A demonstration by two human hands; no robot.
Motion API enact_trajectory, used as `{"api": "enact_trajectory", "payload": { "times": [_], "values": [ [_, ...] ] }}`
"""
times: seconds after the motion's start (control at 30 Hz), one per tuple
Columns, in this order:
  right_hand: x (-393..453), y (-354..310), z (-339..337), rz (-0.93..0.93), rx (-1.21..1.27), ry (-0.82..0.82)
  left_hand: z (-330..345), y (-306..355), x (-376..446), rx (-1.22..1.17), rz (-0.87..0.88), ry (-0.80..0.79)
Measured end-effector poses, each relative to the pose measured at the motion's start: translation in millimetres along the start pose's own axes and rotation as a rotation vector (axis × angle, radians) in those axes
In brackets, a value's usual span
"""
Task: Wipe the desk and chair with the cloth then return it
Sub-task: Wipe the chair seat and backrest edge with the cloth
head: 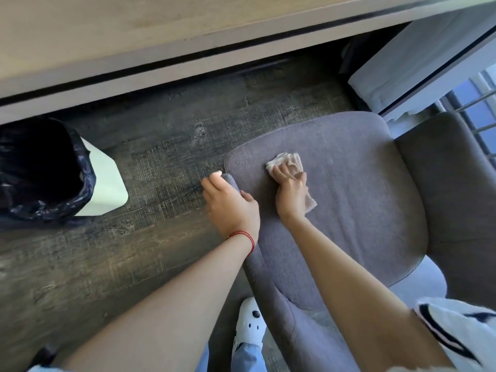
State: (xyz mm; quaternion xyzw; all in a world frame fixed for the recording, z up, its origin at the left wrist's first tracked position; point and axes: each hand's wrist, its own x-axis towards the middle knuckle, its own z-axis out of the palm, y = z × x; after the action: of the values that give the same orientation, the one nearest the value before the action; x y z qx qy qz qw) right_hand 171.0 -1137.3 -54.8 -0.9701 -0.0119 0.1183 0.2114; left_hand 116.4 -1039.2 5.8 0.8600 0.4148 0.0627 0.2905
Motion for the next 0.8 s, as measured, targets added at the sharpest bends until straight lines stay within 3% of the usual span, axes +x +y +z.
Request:
{"api": "enact_trajectory", "payload": {
  "times": [0.13,0.2,0.27,0.33,0.43,0.57,0.67,0.73,0.8],
  "values": [
    [-48,13,3,-0.337,0.010,-0.147,-4,2,-2,0.001,-0.019,-0.025],
    [-32,19,-13,-0.214,0.146,-0.040,-5,2,-2,0.000,-0.020,-0.026],
    [-1,21,-31,0.079,0.346,0.138,-2,2,-1,-0.006,-0.011,-0.015],
    [18,20,-34,0.239,0.367,0.165,0,0,-1,-0.006,0.004,-0.005],
    [-1,3,-9,0.104,0.236,-0.008,2,-2,1,0.004,0.011,0.004],
    [-43,-3,-7,-0.105,0.161,-0.083,-3,0,-1,-0.007,0.008,-0.026],
    [-51,-3,-39,0.134,0.386,-0.104,-18,4,-3,0.065,0.034,-0.114],
    [-62,-5,-64,0.358,0.668,-0.030,-34,4,-5,0.192,0.088,-0.211],
    [-77,-9,-92,0.465,0.831,0.046,-55,8,-11,0.250,0.156,-0.263]
  ]
}}
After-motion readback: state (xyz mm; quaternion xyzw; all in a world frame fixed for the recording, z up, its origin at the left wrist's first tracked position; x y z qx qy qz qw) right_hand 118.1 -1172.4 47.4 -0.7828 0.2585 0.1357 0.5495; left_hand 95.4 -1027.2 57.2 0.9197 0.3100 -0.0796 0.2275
